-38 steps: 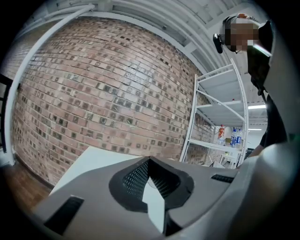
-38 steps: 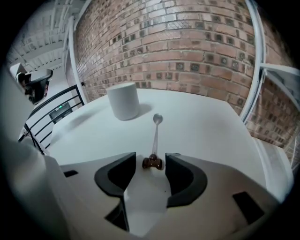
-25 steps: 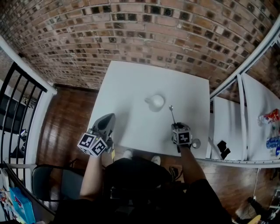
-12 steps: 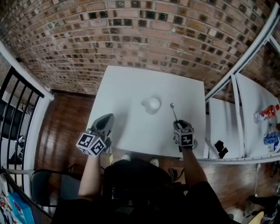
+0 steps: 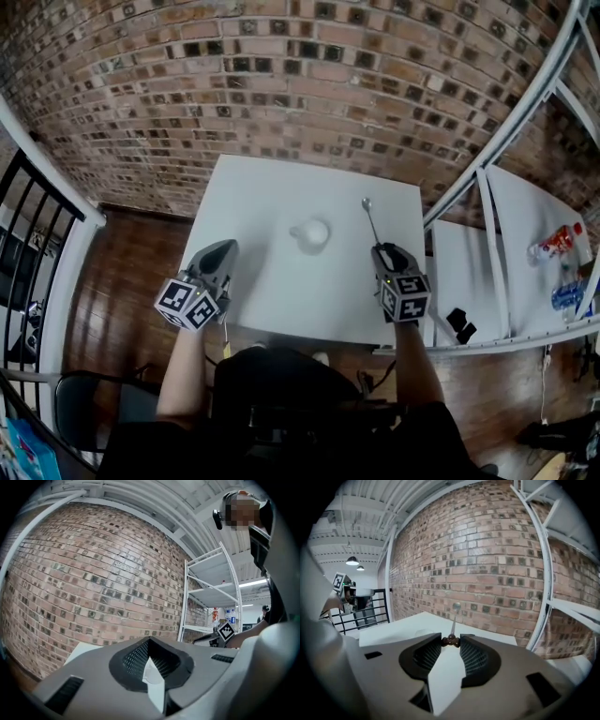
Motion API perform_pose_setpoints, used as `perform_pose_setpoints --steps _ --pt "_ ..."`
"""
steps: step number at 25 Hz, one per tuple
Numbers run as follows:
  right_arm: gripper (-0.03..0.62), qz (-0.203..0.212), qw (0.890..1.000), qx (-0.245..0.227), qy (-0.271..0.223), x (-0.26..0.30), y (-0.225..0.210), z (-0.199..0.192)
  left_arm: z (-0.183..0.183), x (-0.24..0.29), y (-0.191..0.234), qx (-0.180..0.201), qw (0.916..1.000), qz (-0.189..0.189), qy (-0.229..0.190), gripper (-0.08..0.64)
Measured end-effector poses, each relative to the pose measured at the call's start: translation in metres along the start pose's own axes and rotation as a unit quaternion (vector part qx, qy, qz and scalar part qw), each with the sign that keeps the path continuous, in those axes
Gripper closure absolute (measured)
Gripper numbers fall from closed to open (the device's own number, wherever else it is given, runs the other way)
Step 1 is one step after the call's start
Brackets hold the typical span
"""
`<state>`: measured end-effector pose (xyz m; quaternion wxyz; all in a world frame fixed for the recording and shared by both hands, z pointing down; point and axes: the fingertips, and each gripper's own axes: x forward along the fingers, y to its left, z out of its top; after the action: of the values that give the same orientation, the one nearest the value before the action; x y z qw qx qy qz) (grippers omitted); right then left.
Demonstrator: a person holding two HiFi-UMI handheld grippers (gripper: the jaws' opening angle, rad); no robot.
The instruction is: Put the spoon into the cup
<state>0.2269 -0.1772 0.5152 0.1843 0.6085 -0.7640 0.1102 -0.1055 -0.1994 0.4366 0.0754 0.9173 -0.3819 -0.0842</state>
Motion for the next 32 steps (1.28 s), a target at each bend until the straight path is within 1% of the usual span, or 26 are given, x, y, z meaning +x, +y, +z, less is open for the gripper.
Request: perform_pose_setpoints --steps 3,6,9,11,13,16,20,22,26,30,32 --pt "0.465 0.011 0.999 -0.01 -0.034 -0.012 0.007 0.03 0.004 0.004 -0.002 0.002 1.0 -0.007 -0.002 0.557" --pt "0.465 0.03 0.998 -0.019 -0.056 -0.018 0.015 0.048 0.004 0.004 -0.004 0.002 0.9999 -0.011 -0.004 0.557" --pt "0.465 0.054 0.996 -0.033 -0.063 -0.017 0.021 0.057 0.004 0.003 -0.005 0.002 0.9999 -0.008 -0.007 0.557" --pt "0.465 0.069 0.995 -0.041 -0.056 -0.011 0.024 0.056 0.005 0.002 -0.004 0.003 0.9999 -0.005 -0.008 0.557" --pt "0.465 0.088 0.994 -0.044 -0.038 -0.004 0.03 0.048 0.006 -0.001 -0.003 0.003 0.9999 -0.002 -0.011 0.557" --pt "0.465 0.119 0.992 -0.052 0.006 0.007 0.043 0.028 0.009 -0.006 0.0 0.003 0.9999 0.005 -0.016 0.557" --pt "0.465 0.161 0.982 -0.073 0.07 0.024 0.066 -0.004 0.006 -0.015 0.004 0.002 0.9997 0.018 -0.014 0.557" --pt "0.465 0.174 0.977 -0.076 0.094 0.032 0.076 -0.02 0.005 -0.02 0.008 0.0 0.9996 0.026 -0.015 0.557" --pt "0.465 0.184 0.971 -0.08 0.133 0.045 0.087 -0.049 0.004 -0.029 0.017 -0.002 0.9991 0.04 -0.014 0.557" --pt "0.465 0.173 0.965 -0.098 0.169 0.055 0.083 -0.069 0.005 -0.035 0.022 -0.002 0.9986 0.051 -0.014 0.557" --pt "0.465 0.17 0.964 -0.1 0.176 0.059 0.08 -0.072 0.005 -0.038 0.025 -0.002 0.9984 0.055 -0.014 0.557"
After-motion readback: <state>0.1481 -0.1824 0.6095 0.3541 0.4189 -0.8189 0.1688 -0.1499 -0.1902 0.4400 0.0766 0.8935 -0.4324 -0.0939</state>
